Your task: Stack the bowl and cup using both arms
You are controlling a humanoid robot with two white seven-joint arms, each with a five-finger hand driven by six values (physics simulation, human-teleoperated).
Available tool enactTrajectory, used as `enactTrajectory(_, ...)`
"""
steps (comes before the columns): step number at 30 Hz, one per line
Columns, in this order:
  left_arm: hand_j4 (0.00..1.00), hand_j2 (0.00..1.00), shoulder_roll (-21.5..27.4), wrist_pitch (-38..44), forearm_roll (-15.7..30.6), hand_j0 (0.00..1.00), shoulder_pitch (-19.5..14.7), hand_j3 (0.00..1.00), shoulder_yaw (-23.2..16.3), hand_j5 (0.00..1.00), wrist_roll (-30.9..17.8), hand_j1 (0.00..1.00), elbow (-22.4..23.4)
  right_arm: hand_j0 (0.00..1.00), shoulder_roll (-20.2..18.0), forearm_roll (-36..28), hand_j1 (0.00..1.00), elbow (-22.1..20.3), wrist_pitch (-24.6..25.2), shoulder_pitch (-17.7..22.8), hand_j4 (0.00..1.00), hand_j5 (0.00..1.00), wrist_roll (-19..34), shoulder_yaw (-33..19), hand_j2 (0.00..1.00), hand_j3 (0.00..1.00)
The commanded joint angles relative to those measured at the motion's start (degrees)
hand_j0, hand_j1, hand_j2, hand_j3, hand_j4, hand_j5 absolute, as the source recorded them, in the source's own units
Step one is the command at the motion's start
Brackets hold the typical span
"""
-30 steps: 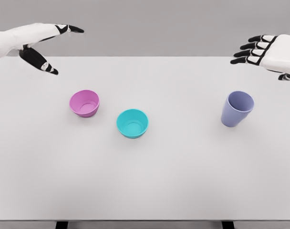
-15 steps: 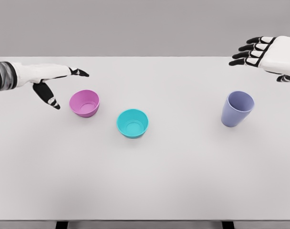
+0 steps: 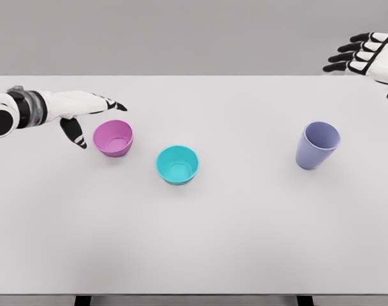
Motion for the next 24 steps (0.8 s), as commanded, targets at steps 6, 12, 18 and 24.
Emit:
enactTrajectory(6, 1.00, 1.00, -2.18, -0.06, -3.83, 1.00, 0.00, 1.00, -0.76, 1.00, 0.02, 1.00, 2.05, 1.00, 0.29, -0.90, 1.00, -0.98, 0.16, -0.09, 1.00, 1.00, -0.03, -0.48, 1.00, 1.00)
enactTrajectory(12, 1.00, 1.00, -3.15, 0.03, -3.92, 1.00, 0.09, 1.00, -1.90, 1.00, 0.02, 1.00, 2.23, 1.00, 0.37, -0.90, 1.00, -0.98, 0.16, -0.09, 1.00, 1.00, -0.03, -0.30, 1.00, 1.00)
enactTrajectory(18, 1.00, 1.00, -5.43, -0.06, -5.24, 1.00, 0.18, 1.00, -1.99, 1.00, 0.02, 1.00, 4.60, 1.00, 0.99, -1.17, 1.00, -0.98, 0.16, -0.09, 1.00, 1.00, -0.03, -1.01, 1.00, 1.00)
enactTrajectory(24, 1.00, 1.00, -5.87, -0.06, -5.33, 1.00, 0.18, 1.00, -3.57, 1.00, 0.02, 1.00, 5.13, 1.00, 1.34, -3.01, 1.00, -0.89, 0.16, -0.09, 1.00, 1.00, -0.03, -0.48, 1.00, 1.00)
